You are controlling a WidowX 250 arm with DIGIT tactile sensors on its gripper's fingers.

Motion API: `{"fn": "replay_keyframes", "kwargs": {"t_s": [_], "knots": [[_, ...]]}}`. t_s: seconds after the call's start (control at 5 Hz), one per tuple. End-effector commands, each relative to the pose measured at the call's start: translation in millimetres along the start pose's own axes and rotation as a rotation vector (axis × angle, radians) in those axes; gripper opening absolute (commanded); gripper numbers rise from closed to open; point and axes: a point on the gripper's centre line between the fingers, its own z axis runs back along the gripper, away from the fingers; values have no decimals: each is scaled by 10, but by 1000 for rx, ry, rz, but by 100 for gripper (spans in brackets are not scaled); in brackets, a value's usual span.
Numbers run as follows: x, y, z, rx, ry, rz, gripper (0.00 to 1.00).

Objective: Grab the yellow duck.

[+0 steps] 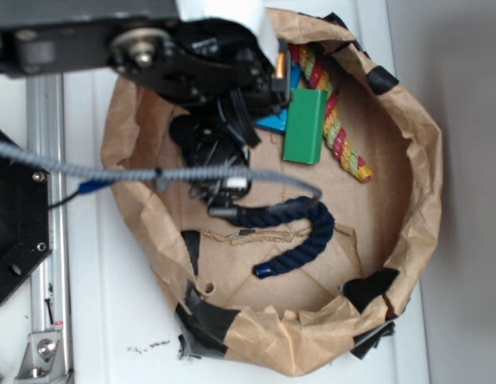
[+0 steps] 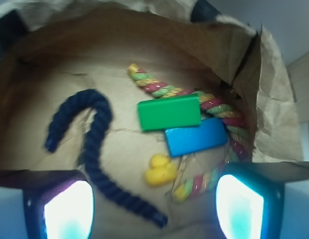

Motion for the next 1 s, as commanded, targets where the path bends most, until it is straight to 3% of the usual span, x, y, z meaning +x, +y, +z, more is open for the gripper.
{"fn": "replay_keyframes", "kwargs": {"t_s": [0.0, 0.2, 0.4, 0.6, 0.8], "knots": [[104, 119, -358, -48, -9, -102, 100], [11, 198, -550, -48, 141, -112, 100], [-95, 159, -713, -62, 198, -110, 100], [-127, -25, -895, -54, 156, -165, 100], [-107, -175, -850, -62, 117, -152, 0]]}}
